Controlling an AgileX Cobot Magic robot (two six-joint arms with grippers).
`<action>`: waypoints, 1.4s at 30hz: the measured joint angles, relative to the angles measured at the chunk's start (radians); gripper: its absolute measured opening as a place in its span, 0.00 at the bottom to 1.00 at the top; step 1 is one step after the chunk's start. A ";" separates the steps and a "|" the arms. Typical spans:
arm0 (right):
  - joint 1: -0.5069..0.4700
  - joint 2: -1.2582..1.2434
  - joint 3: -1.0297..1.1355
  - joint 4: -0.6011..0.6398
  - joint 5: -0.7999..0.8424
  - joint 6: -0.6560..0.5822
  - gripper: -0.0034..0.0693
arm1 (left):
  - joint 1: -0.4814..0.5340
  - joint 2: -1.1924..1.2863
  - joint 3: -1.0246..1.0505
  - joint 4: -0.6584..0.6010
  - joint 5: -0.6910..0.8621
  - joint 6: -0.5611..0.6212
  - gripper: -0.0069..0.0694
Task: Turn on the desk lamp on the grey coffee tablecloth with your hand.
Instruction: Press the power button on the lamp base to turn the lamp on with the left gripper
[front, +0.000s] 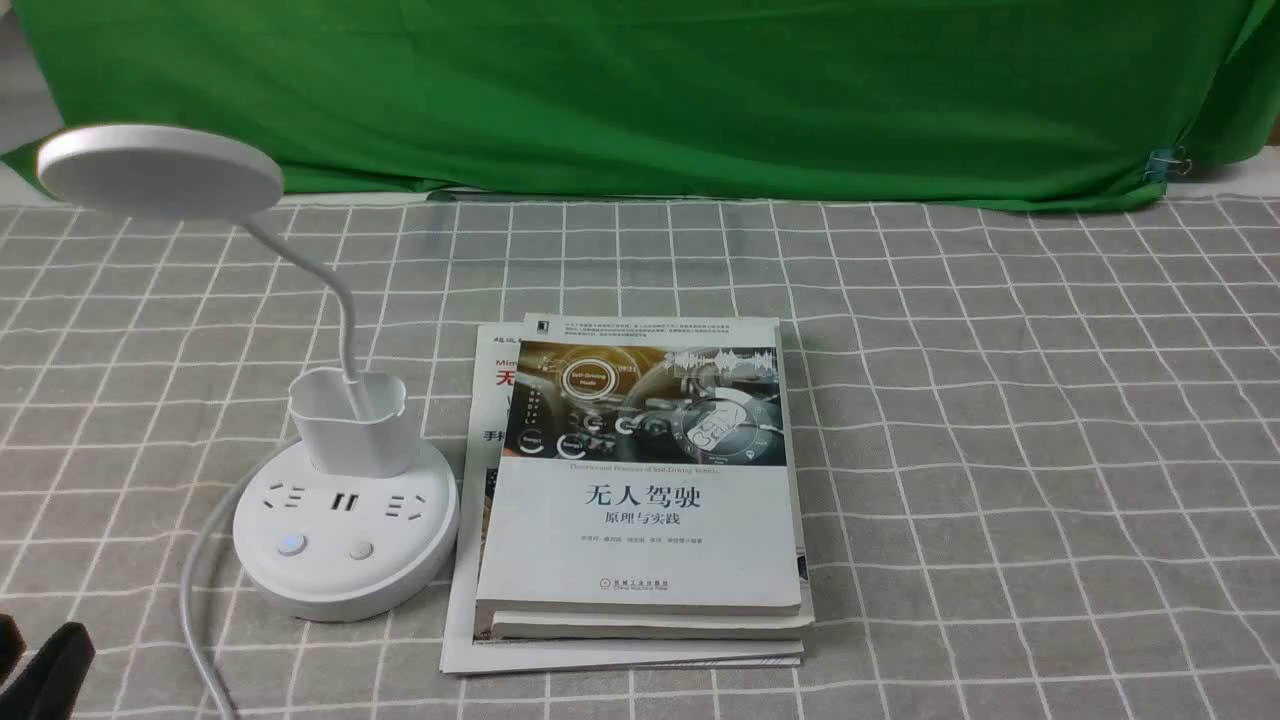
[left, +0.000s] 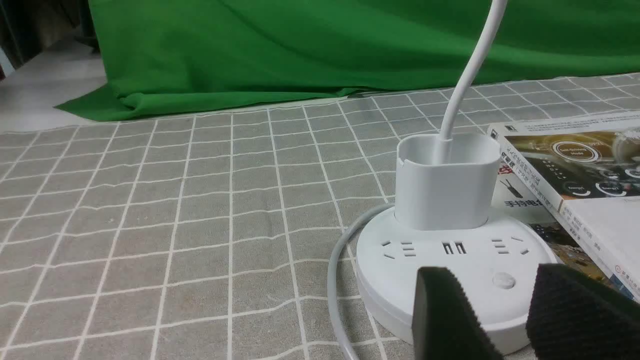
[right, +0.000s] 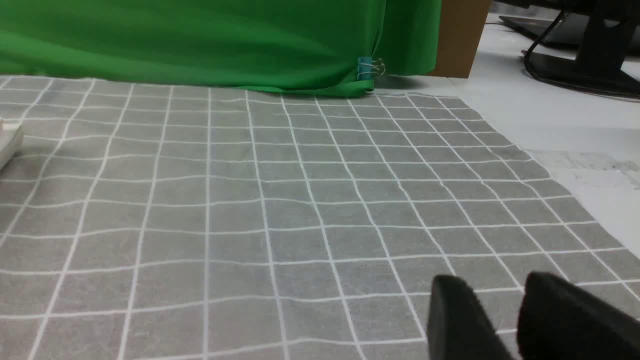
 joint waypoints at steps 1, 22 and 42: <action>0.000 0.000 0.000 0.000 0.000 0.000 0.38 | 0.000 0.000 0.000 0.000 0.000 0.000 0.40; 0.000 0.001 0.000 0.000 0.000 0.000 0.38 | 0.000 0.000 0.000 0.015 0.000 0.000 0.40; 0.000 0.000 0.000 0.000 0.000 0.000 0.38 | 0.000 0.000 0.000 0.049 -0.278 0.002 0.40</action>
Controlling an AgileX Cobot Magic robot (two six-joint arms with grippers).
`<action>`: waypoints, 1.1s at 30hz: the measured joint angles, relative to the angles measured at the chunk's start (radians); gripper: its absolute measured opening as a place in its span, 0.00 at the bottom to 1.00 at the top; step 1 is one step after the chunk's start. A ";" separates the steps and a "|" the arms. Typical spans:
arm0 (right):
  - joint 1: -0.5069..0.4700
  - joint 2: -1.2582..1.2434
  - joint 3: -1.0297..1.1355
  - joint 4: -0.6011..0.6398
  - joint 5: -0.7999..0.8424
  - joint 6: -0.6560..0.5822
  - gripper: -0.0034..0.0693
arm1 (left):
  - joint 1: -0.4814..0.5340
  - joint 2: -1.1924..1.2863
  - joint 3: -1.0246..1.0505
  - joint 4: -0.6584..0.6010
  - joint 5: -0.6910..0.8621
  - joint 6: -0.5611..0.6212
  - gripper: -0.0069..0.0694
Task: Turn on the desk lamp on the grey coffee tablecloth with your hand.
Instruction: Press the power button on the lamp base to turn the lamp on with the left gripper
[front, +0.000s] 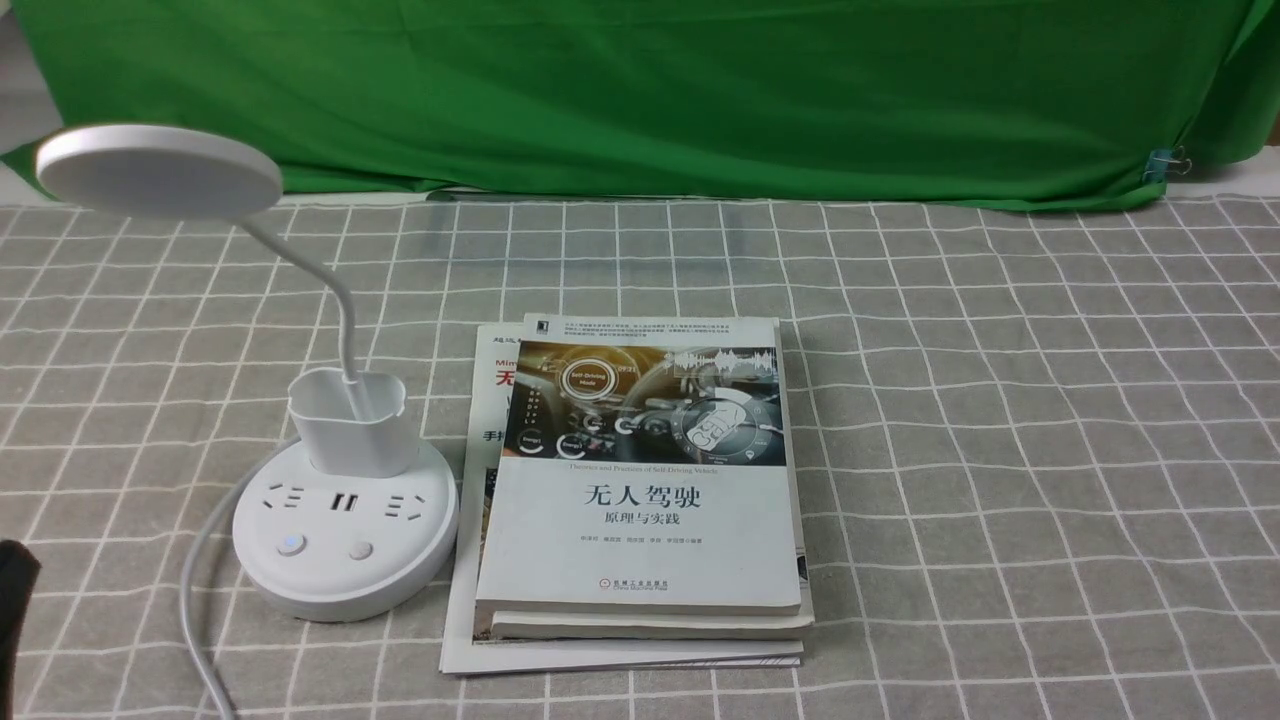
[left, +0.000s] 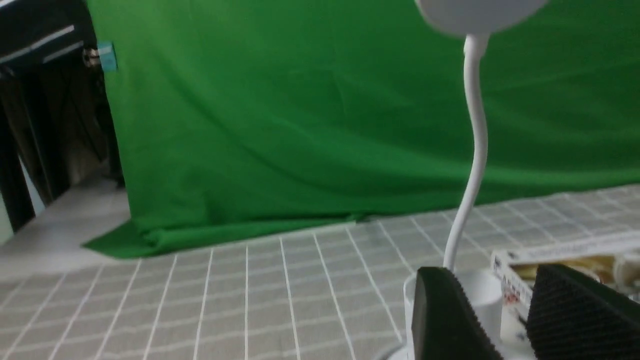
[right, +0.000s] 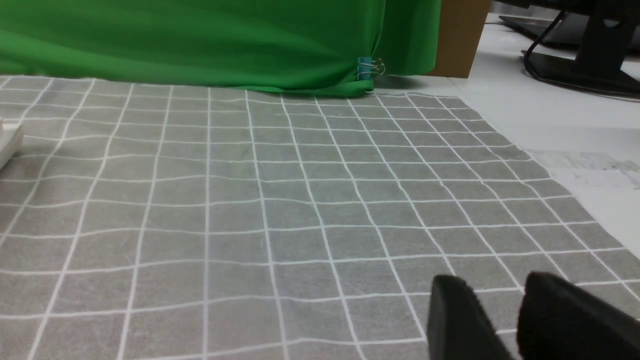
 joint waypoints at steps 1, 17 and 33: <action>0.000 0.001 0.000 0.000 0.000 0.000 0.38 | 0.000 0.000 0.000 0.000 -0.039 -0.005 0.40; 0.000 0.001 0.000 0.000 0.000 0.000 0.38 | 0.000 0.163 -0.327 -0.027 0.048 -0.109 0.40; 0.000 0.000 0.000 0.000 0.000 0.000 0.38 | 0.000 0.551 -0.395 -0.015 0.355 -0.133 0.40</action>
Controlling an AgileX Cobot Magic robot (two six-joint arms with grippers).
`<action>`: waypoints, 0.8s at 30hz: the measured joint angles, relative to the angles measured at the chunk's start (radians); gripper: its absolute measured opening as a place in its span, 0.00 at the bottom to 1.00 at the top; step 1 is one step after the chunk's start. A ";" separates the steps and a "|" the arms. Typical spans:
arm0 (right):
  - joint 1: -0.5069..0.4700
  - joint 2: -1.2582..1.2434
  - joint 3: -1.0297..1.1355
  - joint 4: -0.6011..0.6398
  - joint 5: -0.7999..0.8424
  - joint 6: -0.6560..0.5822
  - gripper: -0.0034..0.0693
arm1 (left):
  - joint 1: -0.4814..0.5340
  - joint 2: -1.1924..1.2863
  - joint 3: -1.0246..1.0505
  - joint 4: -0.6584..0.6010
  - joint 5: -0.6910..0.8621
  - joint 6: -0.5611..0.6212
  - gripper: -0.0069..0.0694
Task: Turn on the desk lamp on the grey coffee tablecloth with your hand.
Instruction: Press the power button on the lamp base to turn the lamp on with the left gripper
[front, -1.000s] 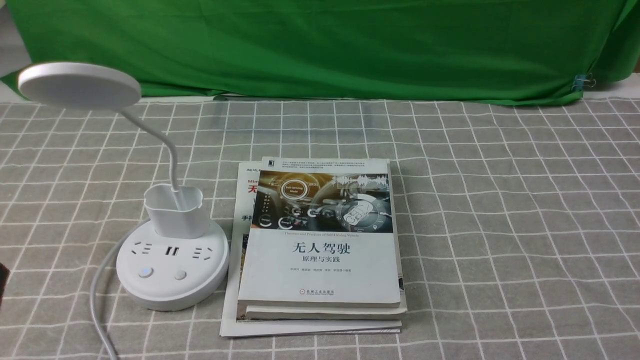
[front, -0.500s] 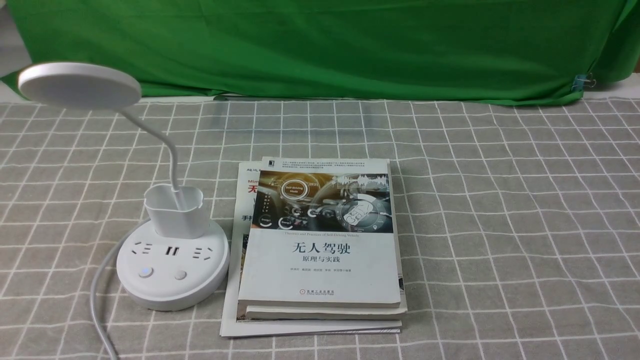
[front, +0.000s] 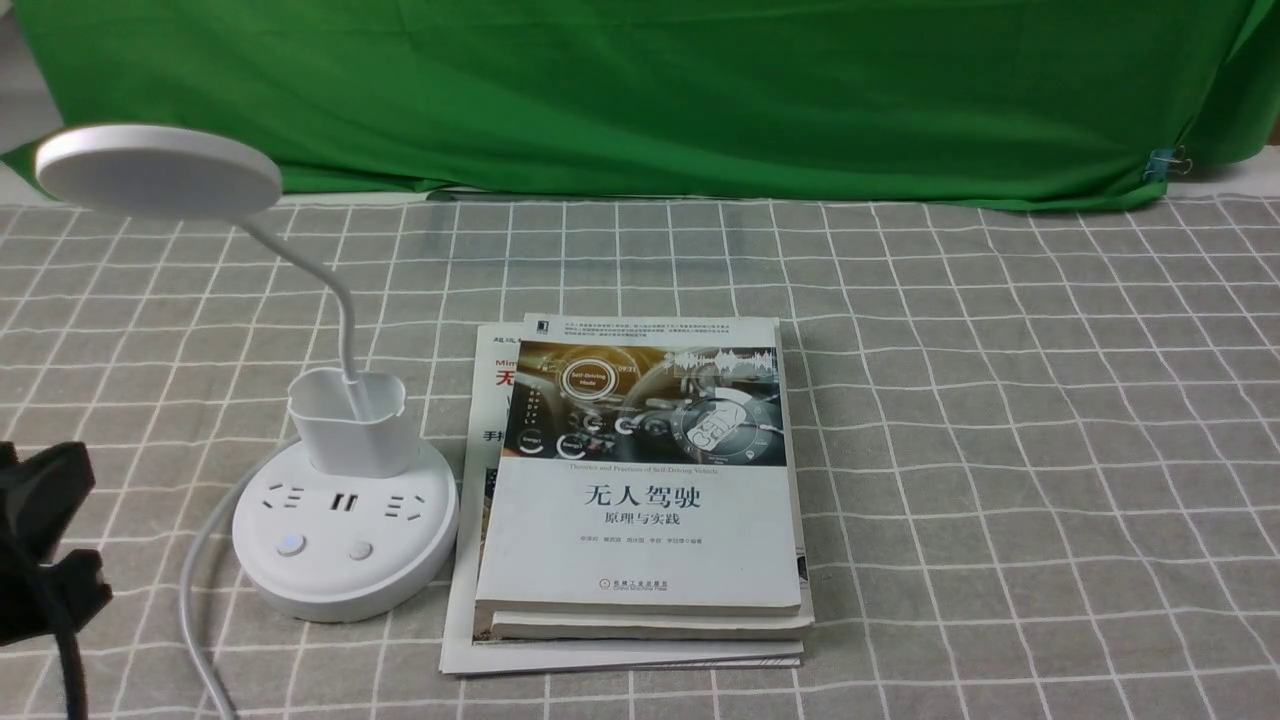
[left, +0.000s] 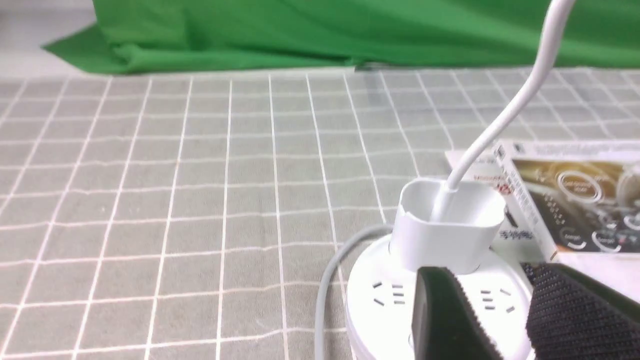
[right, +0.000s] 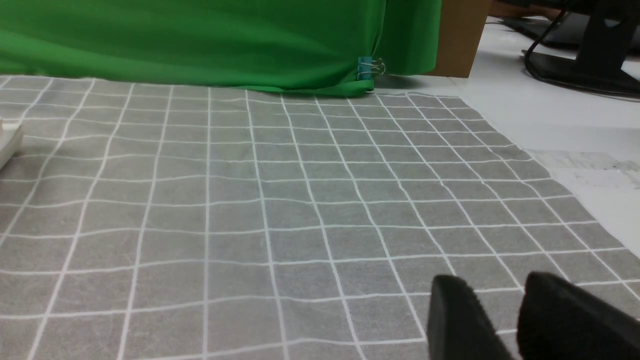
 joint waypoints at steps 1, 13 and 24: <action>0.000 0.000 0.000 0.000 0.000 0.000 0.38 | 0.000 0.016 0.000 -0.006 -0.002 0.000 0.40; 0.000 0.001 0.000 0.000 0.000 0.000 0.38 | 0.000 0.272 -0.034 -0.053 0.004 0.036 0.25; 0.000 0.001 0.000 0.000 0.000 0.000 0.38 | -0.032 0.612 -0.263 -0.374 0.258 0.435 0.11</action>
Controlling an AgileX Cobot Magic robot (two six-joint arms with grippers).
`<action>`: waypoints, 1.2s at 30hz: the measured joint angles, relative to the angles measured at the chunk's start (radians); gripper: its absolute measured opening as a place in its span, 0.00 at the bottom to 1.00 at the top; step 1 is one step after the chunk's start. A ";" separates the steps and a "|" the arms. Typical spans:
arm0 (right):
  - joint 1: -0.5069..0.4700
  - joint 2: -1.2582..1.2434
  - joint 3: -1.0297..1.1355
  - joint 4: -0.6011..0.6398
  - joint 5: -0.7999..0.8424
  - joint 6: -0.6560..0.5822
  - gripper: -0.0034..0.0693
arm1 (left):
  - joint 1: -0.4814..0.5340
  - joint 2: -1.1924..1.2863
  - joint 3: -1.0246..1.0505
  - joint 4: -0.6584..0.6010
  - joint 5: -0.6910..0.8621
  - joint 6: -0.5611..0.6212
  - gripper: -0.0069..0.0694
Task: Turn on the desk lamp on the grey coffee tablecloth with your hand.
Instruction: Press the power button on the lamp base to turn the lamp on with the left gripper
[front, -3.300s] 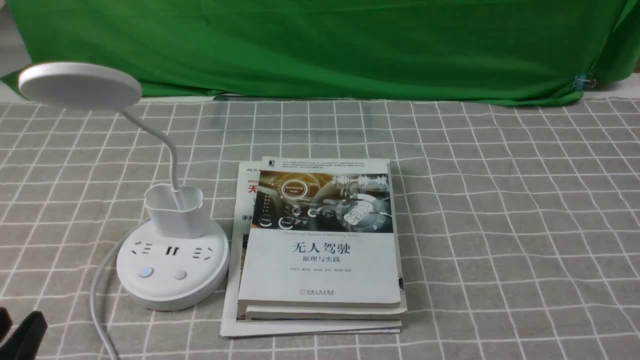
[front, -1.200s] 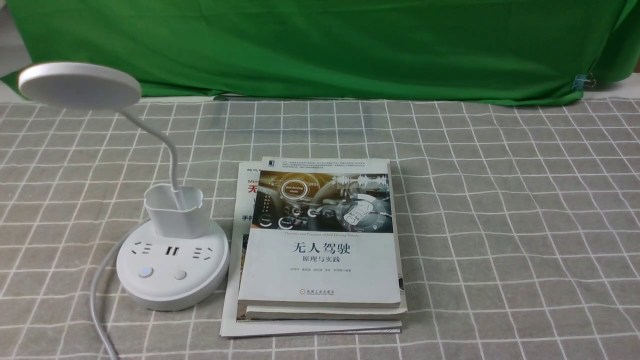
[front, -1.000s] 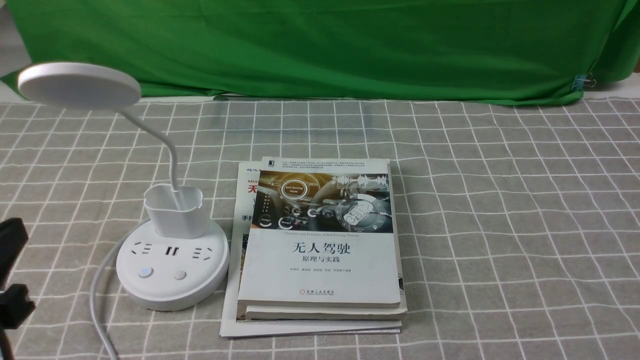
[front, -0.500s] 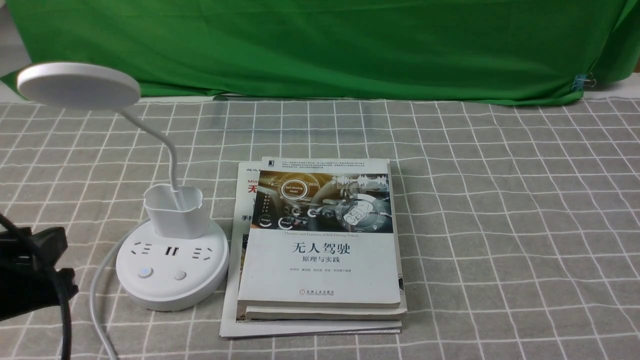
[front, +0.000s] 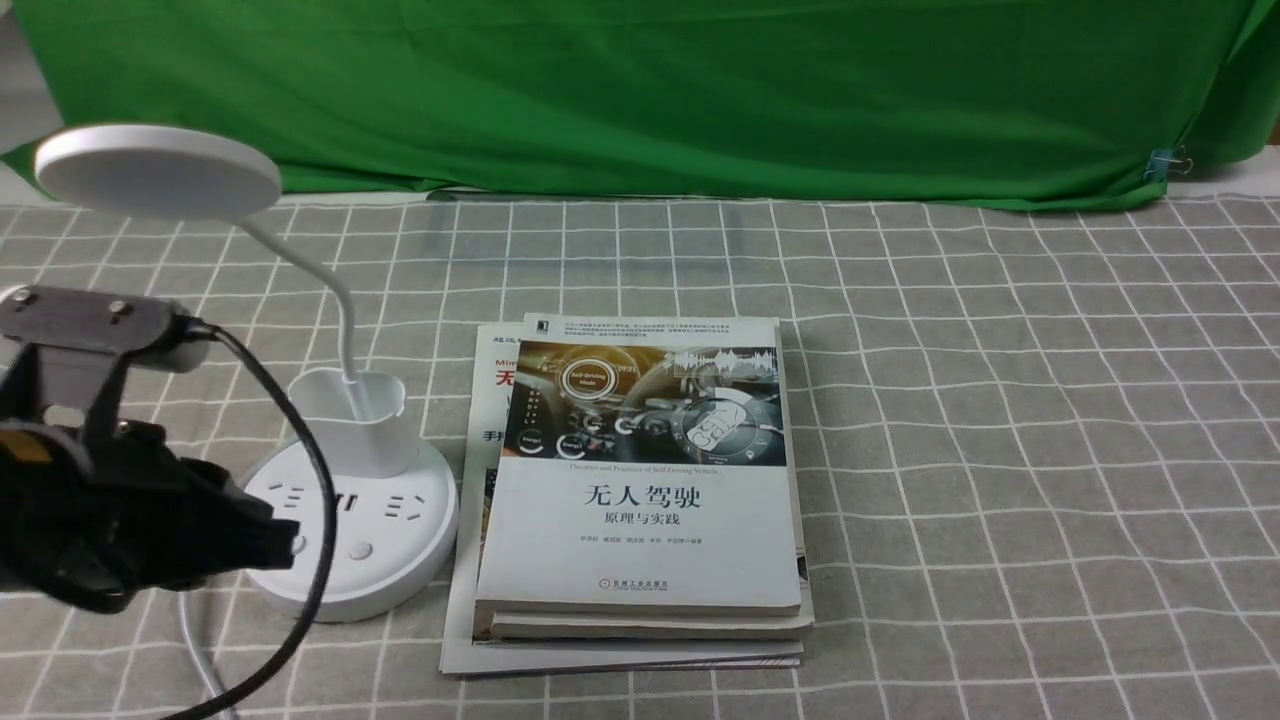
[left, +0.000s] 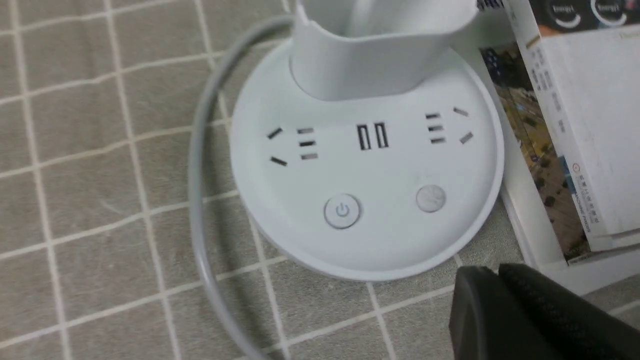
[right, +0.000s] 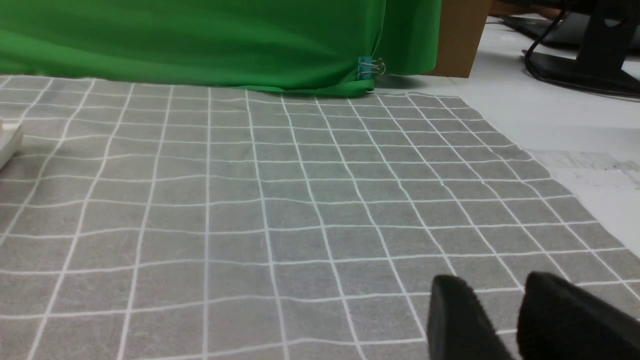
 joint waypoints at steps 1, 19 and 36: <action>0.000 0.000 0.000 0.000 0.000 0.000 0.38 | -0.003 0.004 -0.002 0.001 0.000 0.000 0.11; 0.000 -0.001 0.000 0.000 0.000 0.000 0.38 | -0.229 0.282 -0.061 0.465 -0.134 -0.466 0.11; 0.000 -0.001 0.000 0.000 0.000 0.000 0.38 | -0.229 0.337 -0.061 0.471 -0.227 -0.492 0.11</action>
